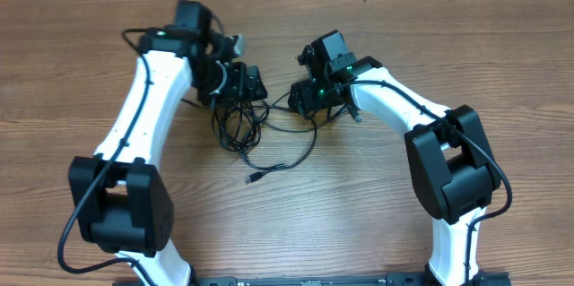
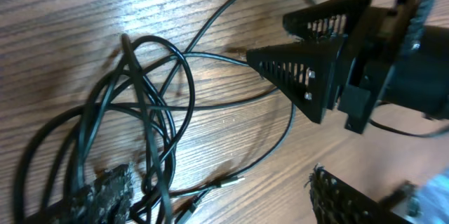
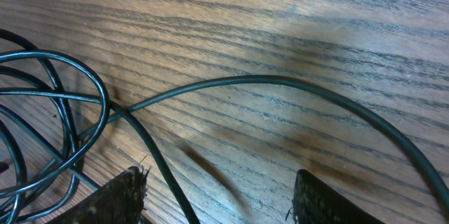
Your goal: Untangle cables
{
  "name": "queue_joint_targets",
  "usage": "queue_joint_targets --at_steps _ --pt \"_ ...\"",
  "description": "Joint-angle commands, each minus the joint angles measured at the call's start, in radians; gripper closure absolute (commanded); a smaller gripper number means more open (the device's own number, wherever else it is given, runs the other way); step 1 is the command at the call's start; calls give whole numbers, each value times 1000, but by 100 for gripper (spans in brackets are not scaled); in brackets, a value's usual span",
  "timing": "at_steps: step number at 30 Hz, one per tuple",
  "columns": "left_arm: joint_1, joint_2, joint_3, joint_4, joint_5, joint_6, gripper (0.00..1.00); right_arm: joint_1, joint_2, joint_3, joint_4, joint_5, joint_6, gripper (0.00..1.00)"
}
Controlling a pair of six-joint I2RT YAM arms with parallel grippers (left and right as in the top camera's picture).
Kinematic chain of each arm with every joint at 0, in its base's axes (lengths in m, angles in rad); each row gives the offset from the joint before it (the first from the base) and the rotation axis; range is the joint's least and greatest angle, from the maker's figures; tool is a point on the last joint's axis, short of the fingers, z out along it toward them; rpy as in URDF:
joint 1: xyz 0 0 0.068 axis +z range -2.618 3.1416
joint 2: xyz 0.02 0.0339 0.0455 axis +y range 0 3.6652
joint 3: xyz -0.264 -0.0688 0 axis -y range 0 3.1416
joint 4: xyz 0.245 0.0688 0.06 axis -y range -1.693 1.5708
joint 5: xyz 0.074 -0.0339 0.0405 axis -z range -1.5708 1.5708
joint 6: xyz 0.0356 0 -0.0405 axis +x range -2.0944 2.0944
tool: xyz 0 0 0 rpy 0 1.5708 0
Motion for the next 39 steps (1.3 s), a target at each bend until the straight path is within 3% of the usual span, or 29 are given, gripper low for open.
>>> queue_joint_targets --at_steps 1,6,11,22,26,27,28,29,32,35,39 --pt "-44 17 21 8 -151 -94 25 2 8 -4 6 -12 -7 33" --pt "-85 18 -6 19 -283 -183 33 2 8 -4 5 -12 -7 34" --pt "-90 25 -43 35 -344 -186 33 2 8 -4 5 -12 -7 33" --pt "-108 25 -100 116 -348 -216 42 2 8 -4 6 -12 -7 34" --pt "-126 25 -165 169 -345 -243 52 2 8 -4 6 -12 -7 34" --pt "-128 25 -177 179 -339 -242 59 2 8 -4 6 -12 -7 33" --pt "-130 25 -188 188 -328 -241 73 2 8 -4 6 -12 -7 34" --pt "-130 25 -189 185 -321 -241 95 2 8 -4 6 -12 -7 33" --pt "-131 14 -168 165 -278 -230 96 2 8 -4 6 -12 -7 32" --pt "-129 -23 -85 115 -270 -203 96 2 7 -4 -9 -23 4 42" --pt "-129 -95 68 31 -270 -203 96 -2 4 -4 -13 -108 23 43"
